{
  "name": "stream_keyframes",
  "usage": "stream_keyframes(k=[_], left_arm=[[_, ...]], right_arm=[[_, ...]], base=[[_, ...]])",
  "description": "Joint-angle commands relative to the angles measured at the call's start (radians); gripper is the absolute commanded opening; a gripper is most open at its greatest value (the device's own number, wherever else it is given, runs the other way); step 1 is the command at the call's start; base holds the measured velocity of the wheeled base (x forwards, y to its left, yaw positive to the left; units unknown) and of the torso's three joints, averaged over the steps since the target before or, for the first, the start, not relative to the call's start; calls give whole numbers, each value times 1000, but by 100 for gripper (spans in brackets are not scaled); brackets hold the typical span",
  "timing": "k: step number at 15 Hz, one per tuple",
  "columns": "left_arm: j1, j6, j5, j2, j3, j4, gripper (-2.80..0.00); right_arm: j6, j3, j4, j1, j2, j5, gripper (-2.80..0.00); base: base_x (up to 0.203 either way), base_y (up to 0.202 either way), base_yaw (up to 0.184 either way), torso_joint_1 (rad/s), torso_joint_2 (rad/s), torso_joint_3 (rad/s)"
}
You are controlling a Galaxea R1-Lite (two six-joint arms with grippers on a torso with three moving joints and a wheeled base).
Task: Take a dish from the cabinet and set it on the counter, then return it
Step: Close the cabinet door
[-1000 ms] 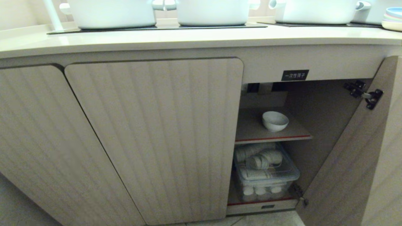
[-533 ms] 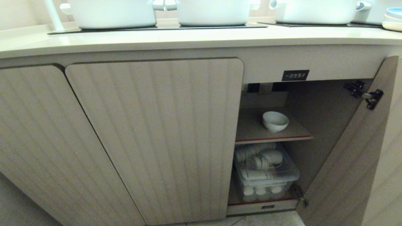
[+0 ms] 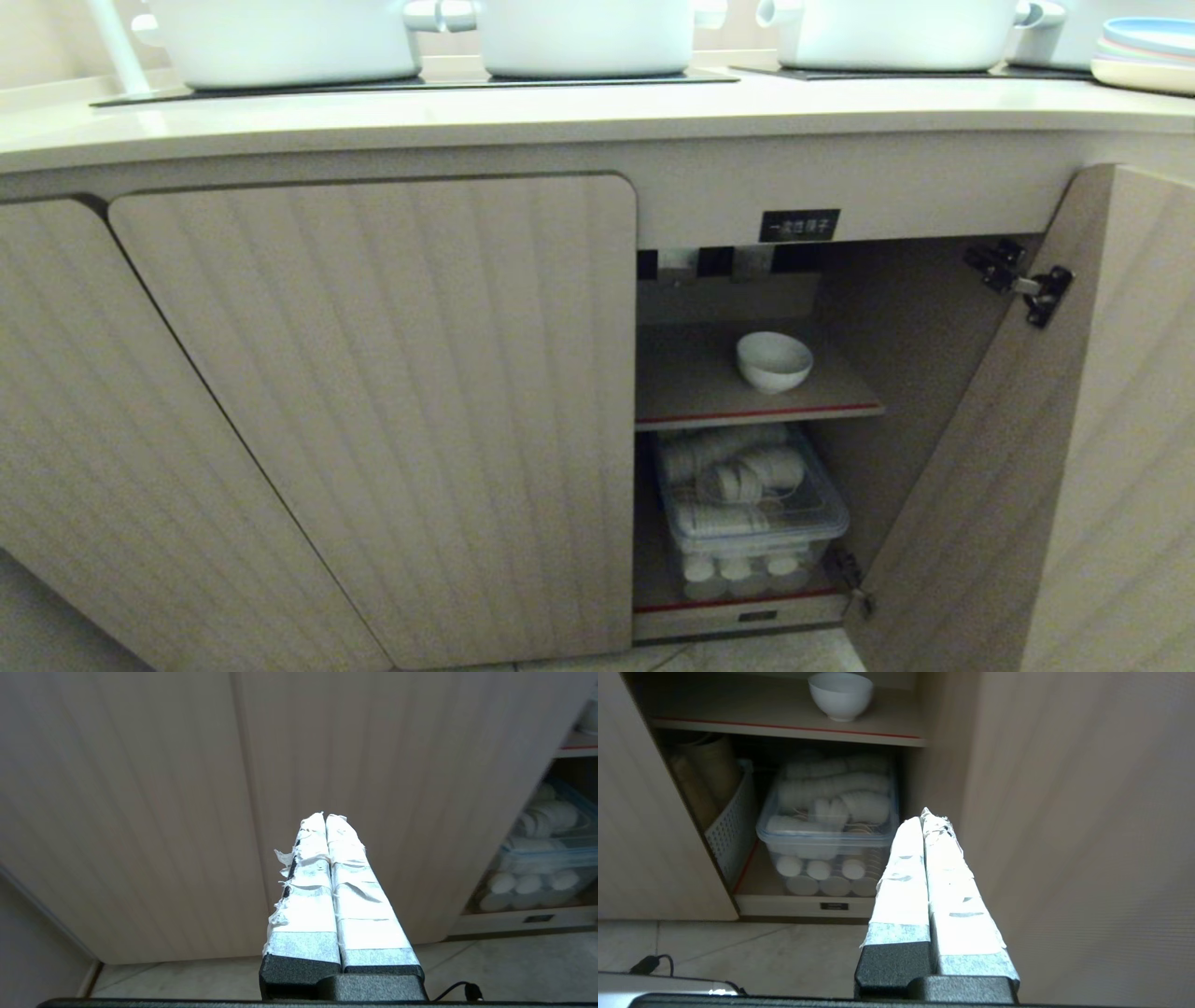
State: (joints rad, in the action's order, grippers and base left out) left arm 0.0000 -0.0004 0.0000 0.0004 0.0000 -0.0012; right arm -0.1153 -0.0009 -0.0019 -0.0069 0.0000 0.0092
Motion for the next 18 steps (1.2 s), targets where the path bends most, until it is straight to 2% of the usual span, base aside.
stream_keyframes(k=[1, 18], left_arm=[[0, 0, 0, 0, 0, 0, -280], [0, -1, 1, 0, 0, 0, -280]], right_arm=[[-1, 1, -1, -1, 0, 1, -280], [-1, 0, -1, -1, 0, 1, -280]], base=[[0, -104, 2, 5, 0, 3], [0, 0, 0, 0, 0, 0]])
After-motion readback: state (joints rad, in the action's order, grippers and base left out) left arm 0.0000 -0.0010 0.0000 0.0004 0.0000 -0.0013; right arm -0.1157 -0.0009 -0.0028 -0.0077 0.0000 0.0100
